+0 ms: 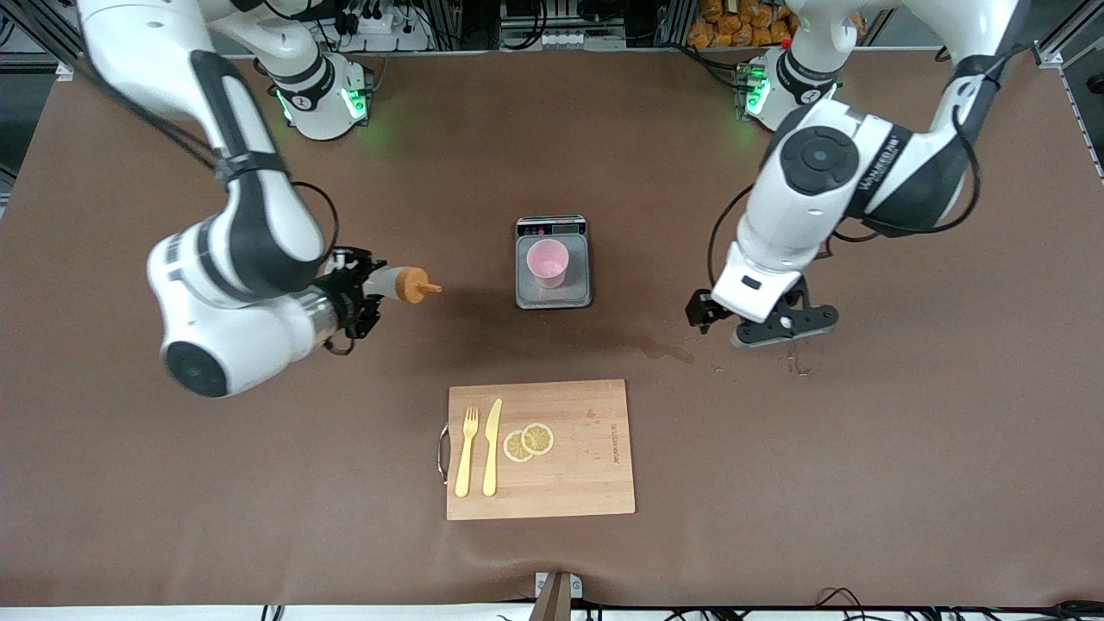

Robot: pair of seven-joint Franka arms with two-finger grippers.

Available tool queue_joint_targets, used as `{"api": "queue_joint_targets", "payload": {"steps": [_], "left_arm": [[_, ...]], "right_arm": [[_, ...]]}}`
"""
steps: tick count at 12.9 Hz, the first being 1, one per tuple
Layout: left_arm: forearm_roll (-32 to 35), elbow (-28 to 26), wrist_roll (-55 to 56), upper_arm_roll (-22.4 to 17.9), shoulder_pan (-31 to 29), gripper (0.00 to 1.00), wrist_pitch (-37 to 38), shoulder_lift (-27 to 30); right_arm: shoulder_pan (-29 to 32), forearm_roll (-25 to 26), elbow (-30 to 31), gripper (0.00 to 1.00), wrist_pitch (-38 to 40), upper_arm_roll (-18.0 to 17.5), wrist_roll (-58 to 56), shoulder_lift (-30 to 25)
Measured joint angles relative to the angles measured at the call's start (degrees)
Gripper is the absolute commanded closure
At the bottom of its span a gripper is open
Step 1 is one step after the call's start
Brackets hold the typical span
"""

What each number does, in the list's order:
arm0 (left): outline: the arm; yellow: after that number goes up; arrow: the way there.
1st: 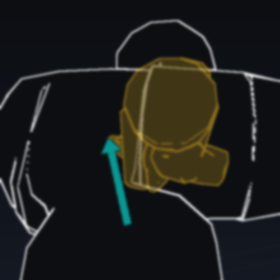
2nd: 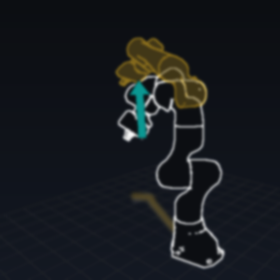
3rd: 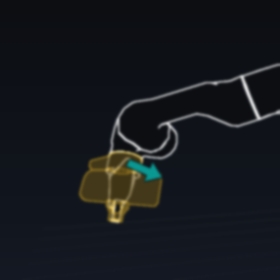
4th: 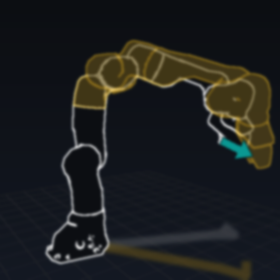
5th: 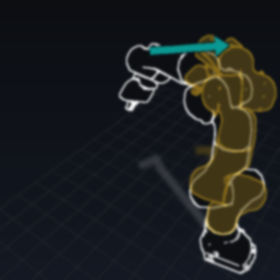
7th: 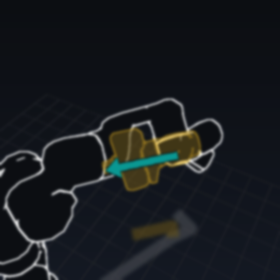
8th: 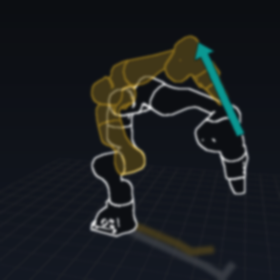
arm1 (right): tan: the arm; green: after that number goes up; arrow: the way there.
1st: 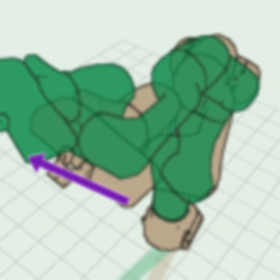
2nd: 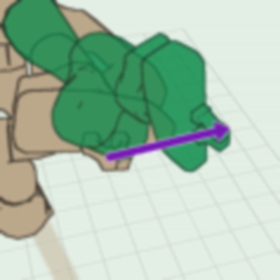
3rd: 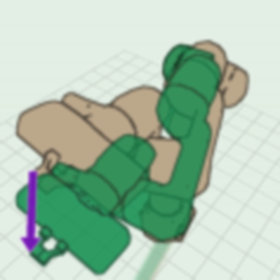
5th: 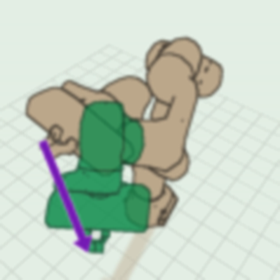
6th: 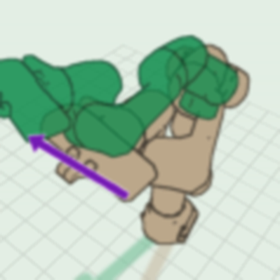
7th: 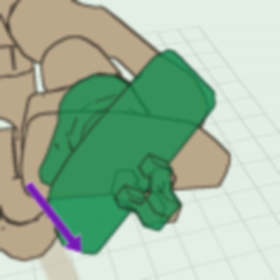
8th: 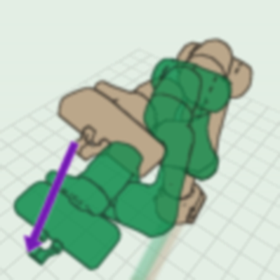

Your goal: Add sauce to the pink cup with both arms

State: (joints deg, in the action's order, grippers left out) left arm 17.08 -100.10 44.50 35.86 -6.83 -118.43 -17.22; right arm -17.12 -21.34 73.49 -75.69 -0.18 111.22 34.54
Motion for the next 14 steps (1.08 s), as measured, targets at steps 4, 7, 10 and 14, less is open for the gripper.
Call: {"api": "queue_joint_targets", "payload": {"steps": [4,7,10,14], "left_arm": [[-0.04,1.67,-10.99,-0.02,-4.84,0.00,2.78,-0.01],[-0.05,5.47,-12.61,0.01,-5.99,0.00,7.35,0.00],[-0.09,10.71,-14.51,0.04,-6.18,0.00,13.69,0.04],[-3.33,14.33,-20.01,0.08,-8.59,0.00,17.77,0.33]], "right_arm": [[-4.67,2.79,0.01,0.57,-1.41,0.05,5.78,0.49],[-7.69,7.13,0.04,0.57,-1.88,0.03,10.80,1.30],[-12.73,11.23,0.03,0.58,-2.27,0.05,15.43,2.57],[-16.49,16.24,-0.03,0.59,0.00,0.05,17.82,2.76]]}}
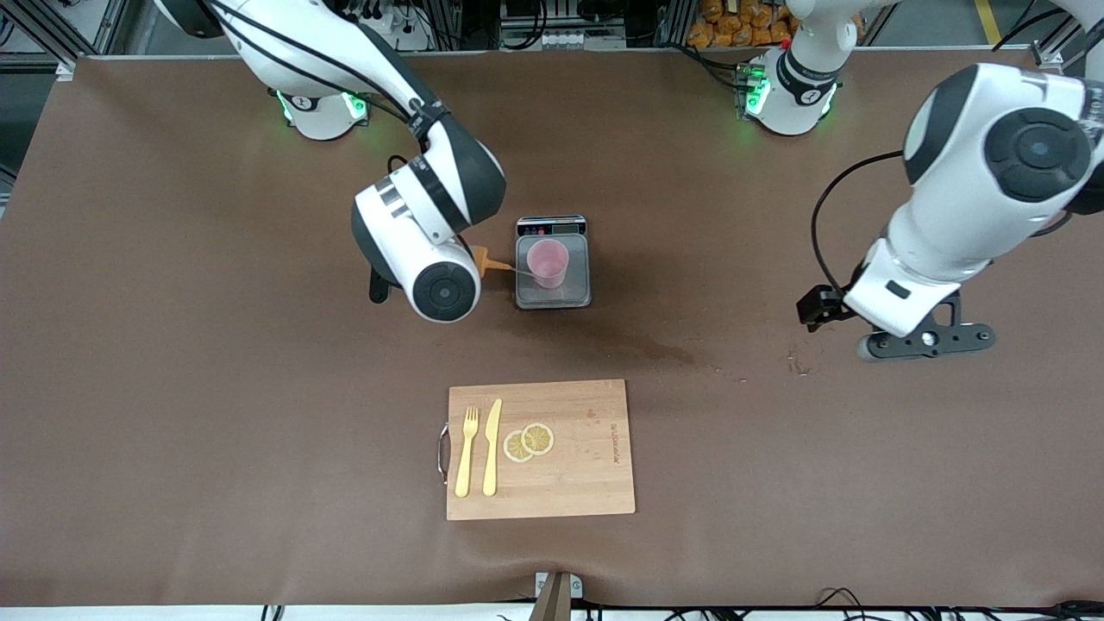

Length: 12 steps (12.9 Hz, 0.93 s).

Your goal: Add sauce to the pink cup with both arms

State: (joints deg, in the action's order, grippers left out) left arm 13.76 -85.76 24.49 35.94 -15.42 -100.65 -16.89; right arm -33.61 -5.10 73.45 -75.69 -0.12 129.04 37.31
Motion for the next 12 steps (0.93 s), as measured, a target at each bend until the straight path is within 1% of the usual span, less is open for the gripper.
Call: {"api": "queue_joint_targets", "payload": {"steps": [3,5,7,8,9,10,11,12], "left_arm": [[-0.86,0.46,-1.21,0.13,-1.15,0.00,1.02,1.00],[-0.91,0.46,-1.52,0.55,-1.07,0.00,1.59,1.98],[-2.20,0.48,-4.94,0.06,-0.96,0.00,1.94,3.26],[-4.54,0.50,-8.32,-2.50,-0.13,0.00,2.93,4.62],[-7.37,0.50,-11.77,-6.58,1.38,0.00,3.92,6.04],[-10.07,0.50,-15.73,-11.66,3.47,0.00,4.92,7.33],[-11.59,0.50,-19.35,-15.39,4.88,0.00,5.91,8.23],[-12.21,0.49,-21.70,-17.52,5.65,0.00,6.51,8.81]], "right_arm": [[-0.19,0.64,-0.24,0.59,0.89,0.07,0.15,0.00],[-0.67,2.22,-0.24,0.59,1.04,0.06,0.15,0.07],[-1.53,3.03,-0.24,0.59,1.04,0.03,-0.09,0.18],[-1.69,3.03,-0.31,0.59,1.04,0.02,-1.01,0.17],[-1.68,3.03,-0.49,0.59,1.04,0.10,-2.65,0.14],[-1.63,3.03,-0.78,0.59,1.15,0.24,-4.83,0.01],[-1.42,3.03,-1.00,0.59,1.46,0.48,-7.21,-0.29],[-0.63,2.67,-1.09,0.59,1.77,0.68,-9.52,-0.87]]}}
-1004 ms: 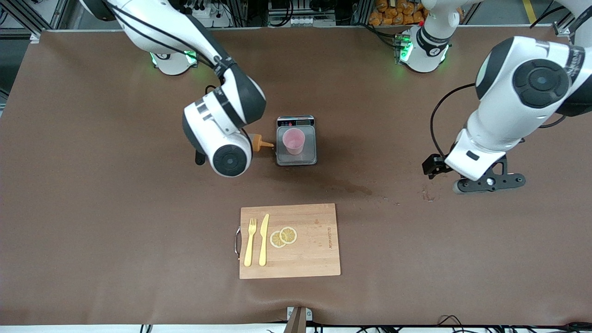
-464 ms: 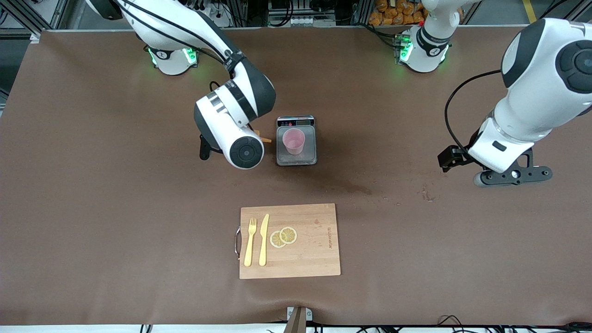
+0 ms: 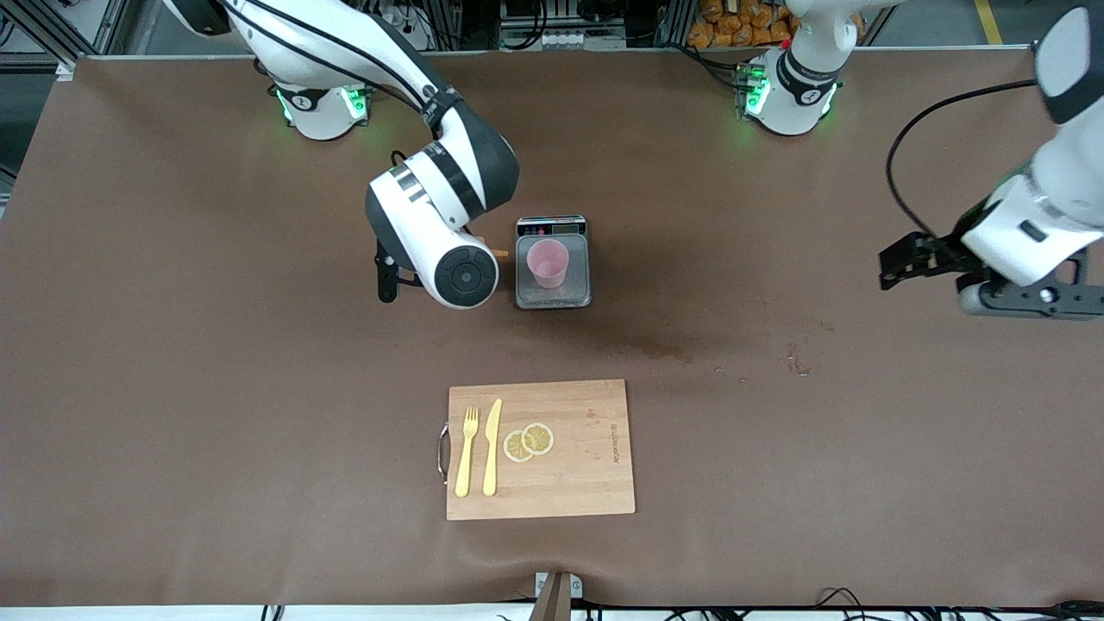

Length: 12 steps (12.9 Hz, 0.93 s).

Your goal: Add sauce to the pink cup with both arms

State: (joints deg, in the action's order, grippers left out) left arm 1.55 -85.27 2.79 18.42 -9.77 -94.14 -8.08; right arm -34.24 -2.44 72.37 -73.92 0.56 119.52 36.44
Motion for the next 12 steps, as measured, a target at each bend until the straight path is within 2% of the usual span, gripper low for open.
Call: {"api": "queue_joint_targets", "payload": {"steps": [4,8,12], "left_arm": [[-0.30,-0.64,-1.33,-6.71,6.36,0.00,0.85,1.84],[-0.31,-3.28,-1.21,-9.19,9.63,0.00,1.01,4.97],[-0.33,-5.61,-1.19,-13.57,13.16,0.00,1.02,6.92]], "right_arm": [[9.46,-6.28,-0.40,0.59,3.00,0.20,-12.44,-3.50],[17.31,-13.35,-0.48,0.58,6.40,0.35,-22.21,-5.44],[27.85,-21.78,-0.48,0.57,11.01,0.49,-34.81,-6.00]]}}
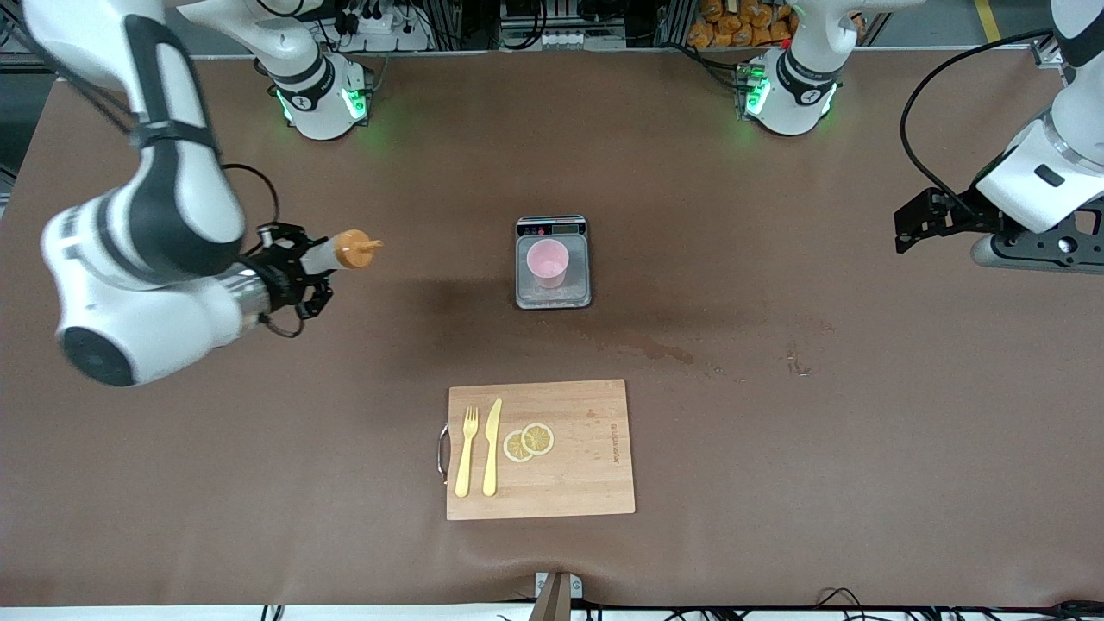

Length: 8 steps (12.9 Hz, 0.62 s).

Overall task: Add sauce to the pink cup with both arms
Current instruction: 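Carry the sauce bottle back toward its starting spot with the right gripper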

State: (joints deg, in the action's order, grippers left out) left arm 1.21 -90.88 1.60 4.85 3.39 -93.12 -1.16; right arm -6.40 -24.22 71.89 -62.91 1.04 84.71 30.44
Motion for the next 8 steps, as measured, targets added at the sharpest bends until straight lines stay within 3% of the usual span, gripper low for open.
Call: {"api": "queue_joint_targets", "payload": {"steps": [3,8], "left_arm": [[0.00,-2.38,0.00,-4.33,4.08,0.00,0.00,2.04],[-0.01,-4.00,0.96,-5.13,4.32,0.00,-0.01,4.41]], "right_arm": [[7.06,-2.71,0.20,0.56,3.27,0.04,-9.84,-0.01],[19.33,-7.71,4.66,0.55,5.41,0.16,-26.73,0.96]]}}
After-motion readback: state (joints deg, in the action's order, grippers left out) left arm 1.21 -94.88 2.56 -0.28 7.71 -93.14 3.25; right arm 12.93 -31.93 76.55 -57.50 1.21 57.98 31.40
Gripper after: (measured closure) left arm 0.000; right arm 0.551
